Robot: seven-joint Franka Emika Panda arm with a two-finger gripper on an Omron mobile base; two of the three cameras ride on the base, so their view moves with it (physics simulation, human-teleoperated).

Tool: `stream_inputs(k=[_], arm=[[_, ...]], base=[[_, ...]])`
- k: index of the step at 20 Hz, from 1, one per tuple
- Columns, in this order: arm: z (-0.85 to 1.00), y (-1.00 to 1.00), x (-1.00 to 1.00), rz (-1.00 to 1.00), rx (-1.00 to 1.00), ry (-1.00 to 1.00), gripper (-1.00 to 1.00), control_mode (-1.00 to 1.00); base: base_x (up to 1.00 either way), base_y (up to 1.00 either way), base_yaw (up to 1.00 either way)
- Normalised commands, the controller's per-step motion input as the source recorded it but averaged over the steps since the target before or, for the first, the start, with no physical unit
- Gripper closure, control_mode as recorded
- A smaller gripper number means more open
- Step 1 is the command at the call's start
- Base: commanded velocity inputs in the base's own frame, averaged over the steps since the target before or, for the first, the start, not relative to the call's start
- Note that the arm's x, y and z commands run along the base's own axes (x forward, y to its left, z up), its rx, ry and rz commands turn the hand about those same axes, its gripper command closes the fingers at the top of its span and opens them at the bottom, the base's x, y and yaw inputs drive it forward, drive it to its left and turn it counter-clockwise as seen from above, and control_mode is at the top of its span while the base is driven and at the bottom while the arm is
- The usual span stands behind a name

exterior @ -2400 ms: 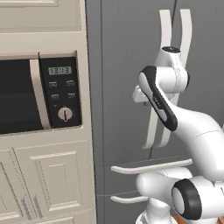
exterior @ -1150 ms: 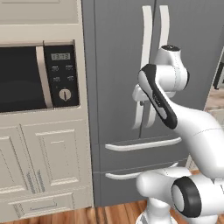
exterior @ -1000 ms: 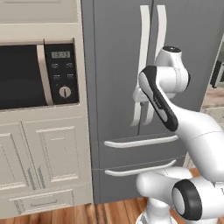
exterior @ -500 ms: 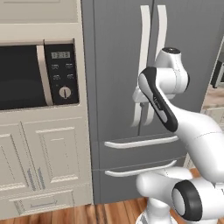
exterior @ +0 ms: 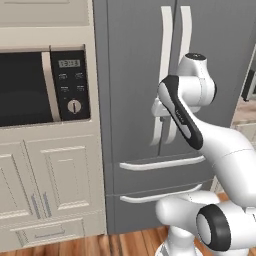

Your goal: Gather the eggplant and sweet potato from the fridge and place them on a tray on the dining counter. Then gather the steak and chicken drumstick from the fridge and place them on the other tray.

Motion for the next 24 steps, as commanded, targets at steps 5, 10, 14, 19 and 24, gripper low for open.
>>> stream_inputs(k=[5,10,14,19,24], arm=[[0.00,0.00,0.00,0.00,0.00,0.00,-1.00,1.00],[0.00,0.00,0.00,0.00,0.00,0.00,-1.00,1.00],[0.00,0.00,0.00,0.00,0.00,0.00,-1.00,1.00],[0.00,0.00,0.00,0.00,0.00,0.00,-1.00,1.00],[0.00,0.00,0.00,0.00,0.00,0.00,-1.00,1.00]], base=[[0.14,0.00,0.00],[0.17,0.00,0.00],[0.49,0.00,0.00],[0.06,0.00,0.00],[-0.06,0.00,0.00]])
